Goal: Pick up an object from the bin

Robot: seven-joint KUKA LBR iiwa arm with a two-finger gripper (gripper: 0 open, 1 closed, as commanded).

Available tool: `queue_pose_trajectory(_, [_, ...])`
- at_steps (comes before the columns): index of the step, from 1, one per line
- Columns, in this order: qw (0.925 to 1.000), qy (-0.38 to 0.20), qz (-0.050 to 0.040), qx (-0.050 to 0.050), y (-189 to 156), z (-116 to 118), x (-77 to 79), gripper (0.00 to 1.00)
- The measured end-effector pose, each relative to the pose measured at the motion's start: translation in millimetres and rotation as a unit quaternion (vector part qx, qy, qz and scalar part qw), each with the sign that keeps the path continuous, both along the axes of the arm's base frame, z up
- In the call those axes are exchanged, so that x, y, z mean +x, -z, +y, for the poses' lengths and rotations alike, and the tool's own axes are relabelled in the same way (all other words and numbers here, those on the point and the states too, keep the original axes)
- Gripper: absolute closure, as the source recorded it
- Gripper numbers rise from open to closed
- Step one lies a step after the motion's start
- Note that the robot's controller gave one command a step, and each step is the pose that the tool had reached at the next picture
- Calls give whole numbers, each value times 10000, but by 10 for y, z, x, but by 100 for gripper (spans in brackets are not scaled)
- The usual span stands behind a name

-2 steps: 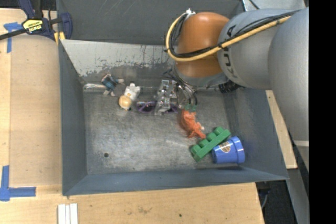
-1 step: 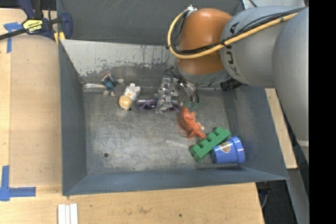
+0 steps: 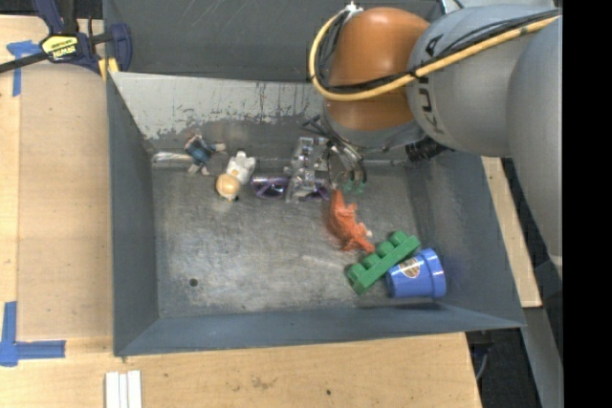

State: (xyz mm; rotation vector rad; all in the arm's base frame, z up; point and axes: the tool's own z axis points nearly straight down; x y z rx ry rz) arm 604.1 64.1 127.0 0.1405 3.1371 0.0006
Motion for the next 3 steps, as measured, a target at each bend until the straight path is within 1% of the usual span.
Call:
queue_pose_trajectory(2, [10000,0,-19,2,-262,-1,12,100])
queue_pose_trajectory(3, [10000,2,-25,3,-341,-2,16,100])
